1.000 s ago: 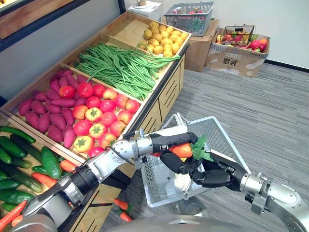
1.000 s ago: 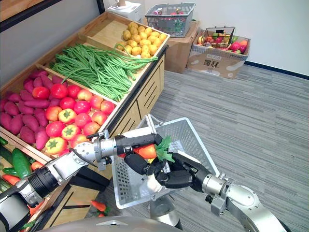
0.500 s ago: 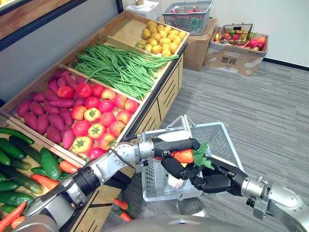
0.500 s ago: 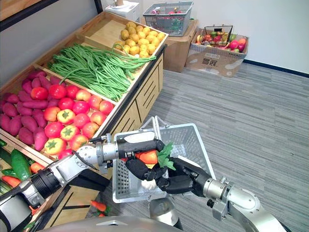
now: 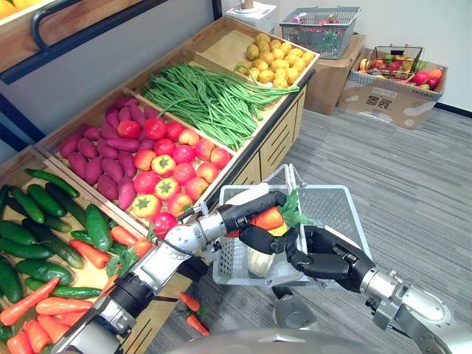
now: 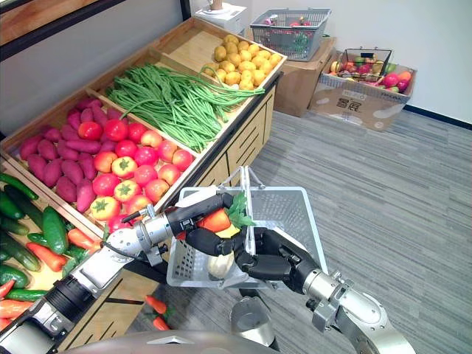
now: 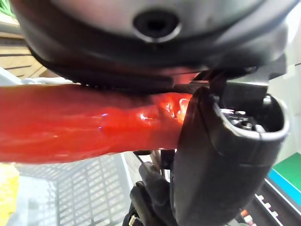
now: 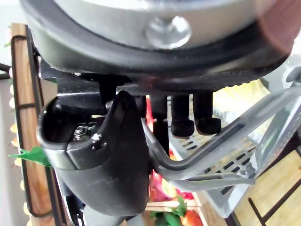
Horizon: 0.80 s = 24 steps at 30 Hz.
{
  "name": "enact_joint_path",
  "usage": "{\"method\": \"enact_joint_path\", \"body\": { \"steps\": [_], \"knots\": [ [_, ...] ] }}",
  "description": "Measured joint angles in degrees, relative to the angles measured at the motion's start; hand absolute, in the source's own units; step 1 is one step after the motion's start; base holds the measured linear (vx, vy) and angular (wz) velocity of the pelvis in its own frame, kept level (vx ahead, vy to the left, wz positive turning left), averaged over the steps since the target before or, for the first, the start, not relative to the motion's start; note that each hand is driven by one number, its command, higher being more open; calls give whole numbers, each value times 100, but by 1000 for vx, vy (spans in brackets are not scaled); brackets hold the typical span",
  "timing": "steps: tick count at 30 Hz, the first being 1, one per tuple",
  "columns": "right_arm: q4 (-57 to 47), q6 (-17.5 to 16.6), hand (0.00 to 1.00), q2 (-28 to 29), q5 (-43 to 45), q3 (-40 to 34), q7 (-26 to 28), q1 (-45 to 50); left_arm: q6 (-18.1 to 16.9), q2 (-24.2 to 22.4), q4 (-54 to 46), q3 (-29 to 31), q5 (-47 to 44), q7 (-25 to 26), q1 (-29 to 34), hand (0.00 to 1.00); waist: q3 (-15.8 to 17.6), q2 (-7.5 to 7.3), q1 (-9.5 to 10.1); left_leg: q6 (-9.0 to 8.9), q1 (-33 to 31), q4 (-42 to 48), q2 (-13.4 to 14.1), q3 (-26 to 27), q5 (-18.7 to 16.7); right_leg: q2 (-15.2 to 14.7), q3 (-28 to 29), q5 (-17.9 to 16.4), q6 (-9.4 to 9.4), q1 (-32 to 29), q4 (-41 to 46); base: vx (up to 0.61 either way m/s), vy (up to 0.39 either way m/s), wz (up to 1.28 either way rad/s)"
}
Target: Pick vegetable in the basket
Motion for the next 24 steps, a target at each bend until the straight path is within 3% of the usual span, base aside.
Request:
{"method": "enact_joint_path", "body": {
  "steps": [10, 24],
  "knots": [
    [0, -1, 0, 79, 1, -111, -43, -16, 88, -253, -42, 176, 218, 14, 15, 0, -23, -19, 131, 6, 0, -10, 0, -44, 42, 9, -40, -12, -7, -5, 58, 4, 1, 2],
    [1, -2, 0, 126, 23, -114, -53, -2, 108, -251, -97, 214, 295, -12, 22, 0, -141, -60, 156, 10, -1, 6, 4, -65, 55, 12, -51, -17, -4, -3, 87, 0, 0, 0]
  ]
}}
